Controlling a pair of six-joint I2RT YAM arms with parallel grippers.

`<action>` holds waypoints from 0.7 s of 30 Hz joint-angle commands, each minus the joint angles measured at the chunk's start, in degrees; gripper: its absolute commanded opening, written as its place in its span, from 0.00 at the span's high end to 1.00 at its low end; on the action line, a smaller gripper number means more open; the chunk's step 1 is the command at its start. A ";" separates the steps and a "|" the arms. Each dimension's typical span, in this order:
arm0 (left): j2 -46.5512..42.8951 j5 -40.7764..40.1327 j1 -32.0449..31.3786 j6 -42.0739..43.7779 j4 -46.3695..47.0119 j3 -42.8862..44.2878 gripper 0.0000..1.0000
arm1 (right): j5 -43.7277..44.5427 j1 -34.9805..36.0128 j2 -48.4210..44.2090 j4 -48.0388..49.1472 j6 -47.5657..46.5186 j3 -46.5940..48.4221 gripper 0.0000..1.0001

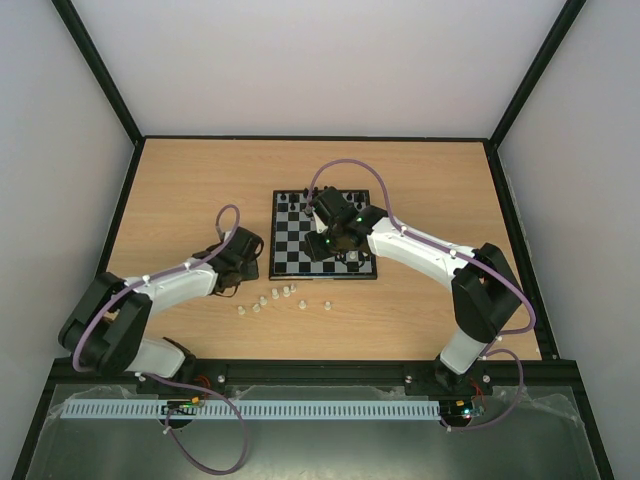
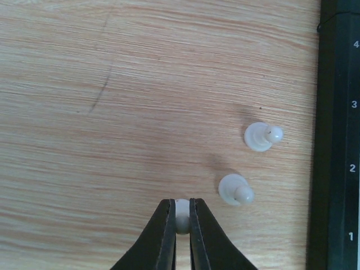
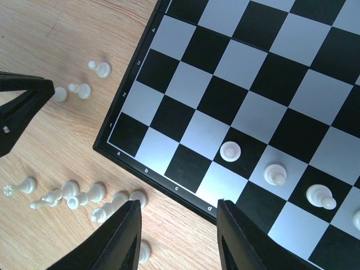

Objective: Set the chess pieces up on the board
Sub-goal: Pick up the chess piece at the center of the board, then place the chess piece on the chessboard.

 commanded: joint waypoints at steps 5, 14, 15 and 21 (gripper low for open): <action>-10.88 -1.98 -0.01 1.39 -14.68 8.79 0.98 | -0.29 0.32 -1.22 -1.07 -0.41 -0.57 0.62; -3.23 4.87 -5.37 4.24 -15.15 20.13 0.97 | 10.56 0.29 -7.34 -5.55 1.57 0.46 0.54; -1.66 5.55 -6.20 4.29 -14.28 20.53 0.98 | 12.10 0.19 -8.40 -6.12 1.83 0.20 0.52; 6.72 7.76 -10.31 4.66 -10.22 24.39 0.98 | 16.30 -3.38 -15.75 -7.16 3.30 -2.97 0.43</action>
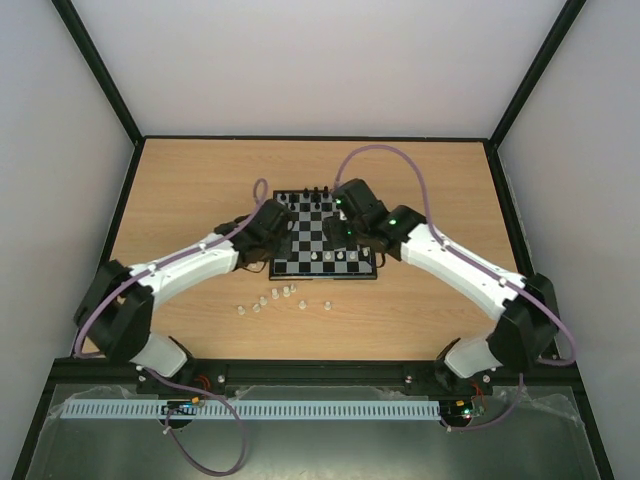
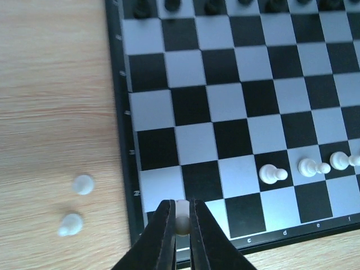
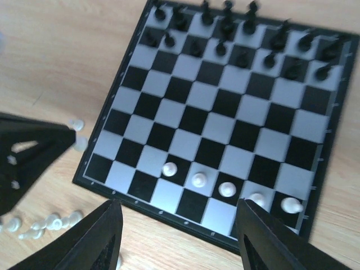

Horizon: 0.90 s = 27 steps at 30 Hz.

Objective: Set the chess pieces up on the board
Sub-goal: Place the chess piece on the chessboard.

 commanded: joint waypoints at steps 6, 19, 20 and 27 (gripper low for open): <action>10.55 2.07 -5.87 0.83 4.25 6.07 0.98 | 4.22 -5.41 -9.04 -3.54 1.43 -4.58 0.43; 18.67 -2.16 -8.12 0.75 5.18 8.87 0.97 | 1.35 -6.15 -8.52 -2.76 0.97 -5.83 0.43; 18.76 -2.83 -8.12 0.82 5.01 9.02 0.98 | 1.19 -6.13 -8.52 -2.62 0.92 -5.86 0.43; 19.37 -4.66 -8.18 1.00 4.35 9.43 0.98 | 0.40 -6.13 -8.09 -2.26 0.79 -5.91 0.43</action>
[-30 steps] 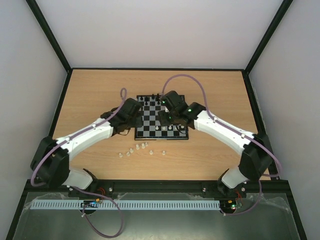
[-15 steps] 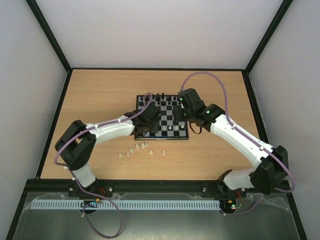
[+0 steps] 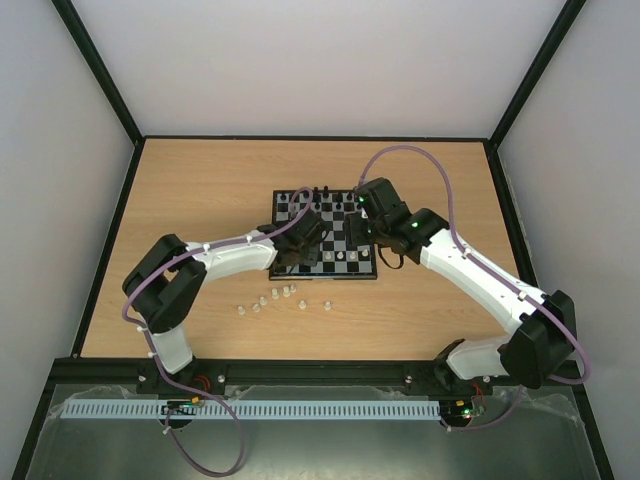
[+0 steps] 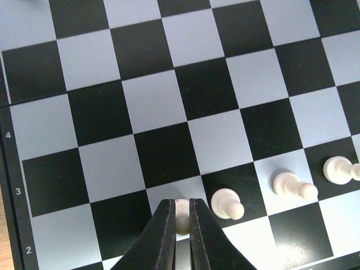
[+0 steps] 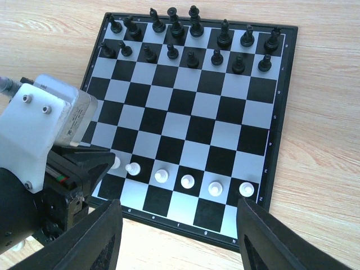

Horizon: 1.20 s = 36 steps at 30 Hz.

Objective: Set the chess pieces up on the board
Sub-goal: Place the chess piece on the chessboard.

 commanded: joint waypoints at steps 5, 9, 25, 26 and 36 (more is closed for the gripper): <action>1.10 -2.10 -0.40 0.28 -0.46 1.56 0.97 | -1.10 -0.27 0.66 -1.00 -0.15 -1.02 0.44; 1.17 -2.10 -0.38 0.18 -0.41 1.34 0.97 | -1.47 -0.28 0.94 -0.86 -0.23 -1.11 0.44; 1.23 -1.99 -0.78 -1.08 -0.27 -0.27 0.92 | -2.69 -0.21 1.23 -0.44 -0.24 -1.55 0.44; 1.28 -2.01 -0.76 -1.14 -0.26 -0.24 0.92 | -2.71 -0.28 1.23 -0.31 -0.30 -1.63 0.44; 1.16 -1.93 -0.77 -1.48 -0.36 -0.68 0.77 | -3.50 -0.29 1.93 -0.21 -0.33 -1.49 0.44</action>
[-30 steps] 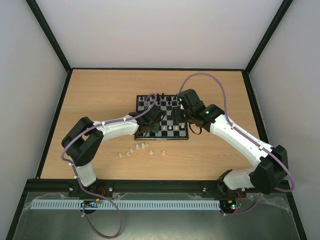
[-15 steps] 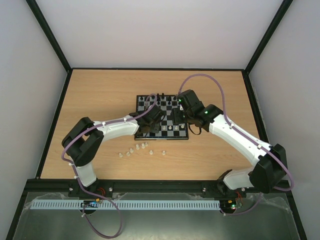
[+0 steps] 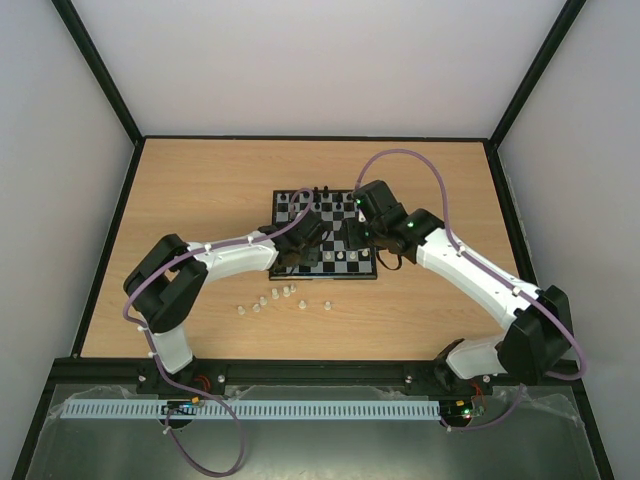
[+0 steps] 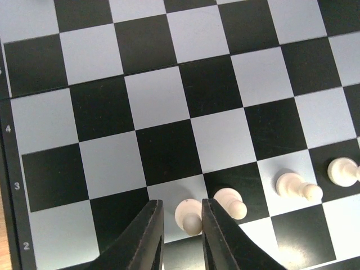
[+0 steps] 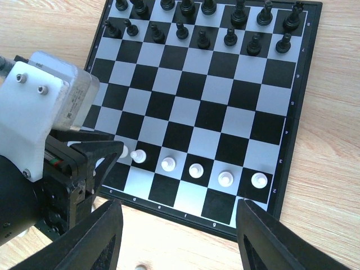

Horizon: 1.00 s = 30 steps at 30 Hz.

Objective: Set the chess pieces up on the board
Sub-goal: Place the chess piece on the chessboard, then pick up the chess piece at the center of the board.

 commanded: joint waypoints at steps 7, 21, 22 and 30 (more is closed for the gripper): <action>-0.20 -1.05 -0.38 -0.39 -0.88 -0.88 0.66 | -0.92 -0.26 0.98 -0.23 -0.29 -0.66 0.44; -9.31 -6.62 0.68 -1.35 -5.24 -1.84 0.53 | -1.62 -0.23 1.00 -0.13 -0.37 -0.86 0.44; -10.52 -7.05 1.19 -1.32 -5.62 -2.30 0.51 | -1.58 -0.21 0.90 -0.15 -0.37 -0.89 0.44; -16.89 -7.44 7.72 -1.66 -6.79 -9.04 0.49 | -2.47 -0.18 1.14 0.04 -0.37 -0.87 0.44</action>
